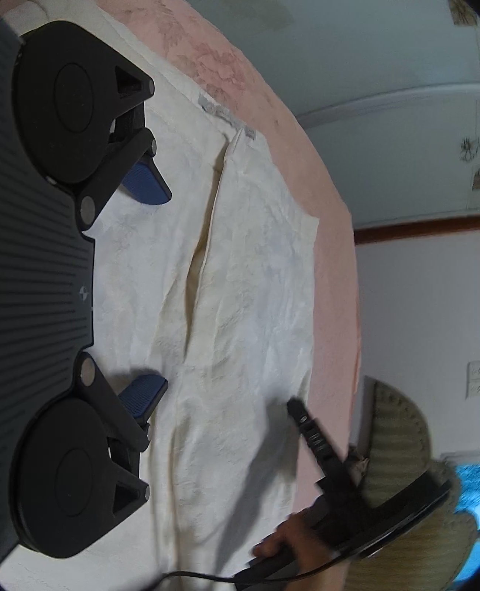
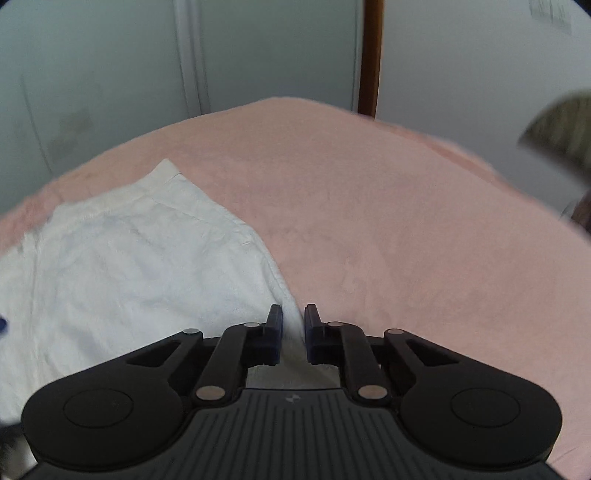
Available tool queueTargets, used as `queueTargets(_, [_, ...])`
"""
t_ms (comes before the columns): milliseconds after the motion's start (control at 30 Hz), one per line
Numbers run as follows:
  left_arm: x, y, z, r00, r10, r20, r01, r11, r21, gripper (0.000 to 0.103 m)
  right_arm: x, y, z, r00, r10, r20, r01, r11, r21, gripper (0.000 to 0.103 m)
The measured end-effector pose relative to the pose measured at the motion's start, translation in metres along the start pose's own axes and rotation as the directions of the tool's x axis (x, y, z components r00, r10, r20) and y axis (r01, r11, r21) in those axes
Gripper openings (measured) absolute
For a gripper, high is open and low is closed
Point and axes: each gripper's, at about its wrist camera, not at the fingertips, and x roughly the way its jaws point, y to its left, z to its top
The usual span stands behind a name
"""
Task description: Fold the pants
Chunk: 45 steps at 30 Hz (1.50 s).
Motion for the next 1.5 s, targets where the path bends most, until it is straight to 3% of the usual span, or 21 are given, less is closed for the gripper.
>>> queueTargets(67, [-0.007, 0.015, 0.007, 0.999, 0.016, 0.028, -0.013, 0.995, -0.098, 0.094, -0.014, 0.03, -0.003, 0.995, -0.088, 0.045, 0.093, 0.986, -0.14, 0.011])
queueTargets(167, [-0.018, 0.044, 0.022, 0.997, 0.013, 0.076, 0.008, 0.962, -0.273, 0.095, -0.044, 0.076, -0.016, 0.978, -0.16, 0.136, 0.198, 0.921, -0.336, 0.011])
queueTargets(300, [-0.004, 0.075, 0.06, 0.992, -0.121, 0.03, 0.124, 0.923, -0.365, 0.096, -0.077, 0.117, -0.047, 0.963, -0.173, 0.208, 0.253, 0.844, -0.472, 0.011])
queueTargets(400, [0.024, 0.089, 0.094, 0.965, -0.261, -0.003, 0.233, 0.866, -0.444, 0.096, -0.088, 0.131, -0.067, 0.965, -0.155, 0.211, 0.243, 0.831, -0.501, 0.01])
queueTargets(467, [0.047, 0.093, 0.111, 0.949, -0.314, -0.019, 0.261, 0.821, -0.507, 0.096, -0.088, 0.136, -0.077, 0.966, -0.154, 0.21, 0.242, 0.828, -0.506, 0.01])
queueTargets(633, [0.1, 0.102, 0.136, 0.944, -0.319, -0.079, 0.205, 0.76, -0.617, 0.091, -0.086, 0.138, -0.093, 0.97, -0.139, 0.199, 0.222, 0.835, -0.503, 0.01])
queueTargets(700, [0.113, 0.107, 0.14, 0.95, -0.288, -0.119, 0.145, 0.748, -0.648, 0.066, -0.091, 0.141, -0.096, 0.968, -0.14, 0.208, 0.228, 0.84, -0.493, 0.01])
queueTargets(733, [0.117, 0.109, 0.138, 0.943, -0.302, -0.143, 0.133, 0.733, -0.667, 0.036, -0.092, 0.141, -0.097, 0.967, -0.142, 0.214, 0.23, 0.846, -0.481, 0.01])
queueTargets(767, [0.121, 0.113, 0.136, 0.926, -0.346, -0.149, 0.147, 0.696, -0.703, 0.011, -0.092, 0.14, -0.097, 0.964, -0.147, 0.221, 0.237, 0.851, -0.469, 0.01])
queueTargets(800, [0.119, 0.117, 0.131, 0.919, -0.374, -0.128, 0.166, 0.658, -0.734, 0.008, -0.092, 0.142, -0.097, 0.961, -0.157, 0.225, 0.247, 0.854, -0.457, 0.01])
queueTargets(833, [0.113, 0.119, 0.128, 0.924, -0.367, -0.107, 0.173, 0.653, -0.738, 0.003, -0.093, 0.143, -0.098, 0.953, -0.18, 0.243, 0.275, 0.849, -0.451, 0.012])
queueTargets(933, [0.081, 0.12, 0.126, 0.943, -0.33, -0.039, 0.215, 0.696, -0.685, 0.003, -0.097, 0.139, -0.108, 0.917, -0.286, 0.279, 0.389, 0.797, -0.461, 0.028])
queueTargets(967, [0.07, 0.122, 0.124, 0.944, -0.33, -0.01, 0.238, 0.703, -0.67, 0.003, -0.101, 0.135, -0.113, 0.91, -0.31, 0.274, 0.408, 0.789, -0.46, 0.029])
queueTargets(1167, [0.021, 0.134, 0.111, 0.929, -0.364, 0.065, 0.314, 0.685, -0.658, 0.003, -0.123, 0.074, -0.151, 0.872, -0.468, 0.142, 0.484, 0.779, -0.398, 0.028])
queueTargets(1233, [0.008, 0.136, 0.104, 0.924, -0.377, 0.069, 0.328, 0.685, -0.651, 0.003, -0.132, 0.054, -0.159, 0.88, -0.467, 0.088, 0.465, 0.806, -0.366, 0.024])
queueTargets(1267, [0.003, 0.138, 0.1, 0.921, -0.385, 0.065, 0.331, 0.683, -0.651, 0.003, -0.138, 0.05, -0.161, 0.883, -0.463, 0.073, 0.456, 0.815, -0.357, 0.014])
queueTargets(1333, [-0.005, 0.142, 0.091, 0.917, -0.395, 0.056, 0.334, 0.683, -0.65, 0.003, -0.149, 0.058, -0.163, 0.88, -0.469, 0.073, 0.459, 0.802, -0.382, 0.01])
queueTargets(1433, [-0.023, 0.153, 0.075, 0.924, -0.379, 0.056, 0.326, 0.702, -0.633, 0.004, -0.17, 0.089, -0.175, 0.876, -0.474, 0.086, 0.457, 0.763, -0.456, 0.008])
queueTargets(1500, [-0.035, 0.16, 0.066, 0.929, -0.367, 0.055, 0.322, 0.723, -0.611, 0.004, -0.186, 0.109, -0.182, 0.882, -0.463, 0.092, 0.448, 0.759, -0.472, 0.008])
